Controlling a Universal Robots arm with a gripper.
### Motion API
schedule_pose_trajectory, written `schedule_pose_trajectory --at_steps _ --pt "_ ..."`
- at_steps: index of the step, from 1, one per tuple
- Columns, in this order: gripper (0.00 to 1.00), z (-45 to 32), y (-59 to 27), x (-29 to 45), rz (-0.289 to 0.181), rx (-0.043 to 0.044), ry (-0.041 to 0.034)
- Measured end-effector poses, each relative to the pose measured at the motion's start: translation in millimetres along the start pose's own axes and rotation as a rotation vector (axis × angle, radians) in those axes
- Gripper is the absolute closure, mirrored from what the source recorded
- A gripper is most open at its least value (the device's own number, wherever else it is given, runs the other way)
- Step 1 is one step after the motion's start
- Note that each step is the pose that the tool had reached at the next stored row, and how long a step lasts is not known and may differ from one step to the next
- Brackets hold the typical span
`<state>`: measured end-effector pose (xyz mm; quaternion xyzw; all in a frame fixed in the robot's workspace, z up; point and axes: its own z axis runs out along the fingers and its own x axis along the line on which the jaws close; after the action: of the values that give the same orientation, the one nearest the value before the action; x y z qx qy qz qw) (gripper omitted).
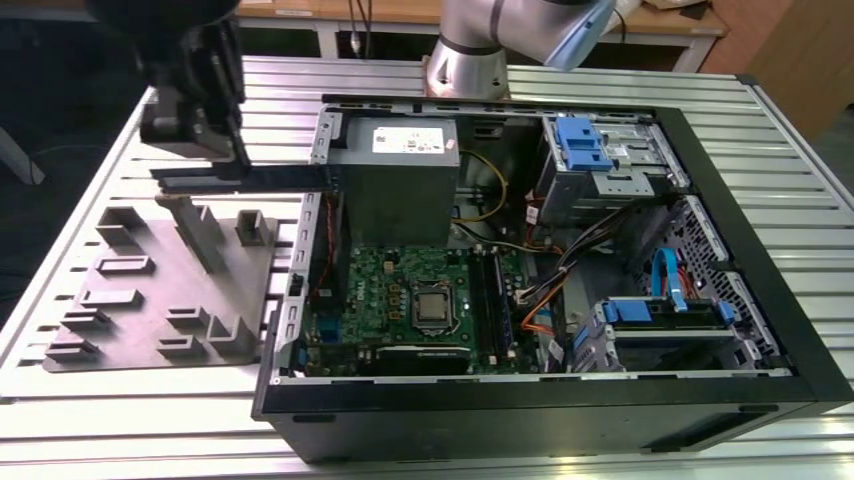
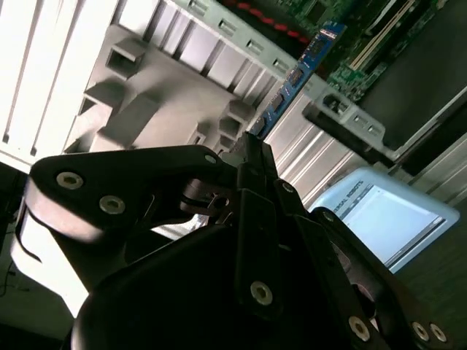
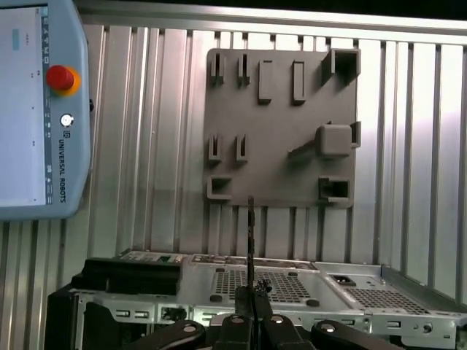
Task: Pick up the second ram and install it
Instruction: 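Pick up the second ram and move it above second insertion slot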
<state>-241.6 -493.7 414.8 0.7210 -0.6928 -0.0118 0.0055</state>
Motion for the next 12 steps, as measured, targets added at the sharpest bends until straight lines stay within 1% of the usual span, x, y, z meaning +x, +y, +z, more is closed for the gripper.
schedule_pose_trajectory --at_steps 4,12 --pt "0.91 -0.4 -17.9 0.7 0.0 0.0 0.0" --pt "0.91 -0.8 -48.6 1.9 0.0 0.0 0.0"
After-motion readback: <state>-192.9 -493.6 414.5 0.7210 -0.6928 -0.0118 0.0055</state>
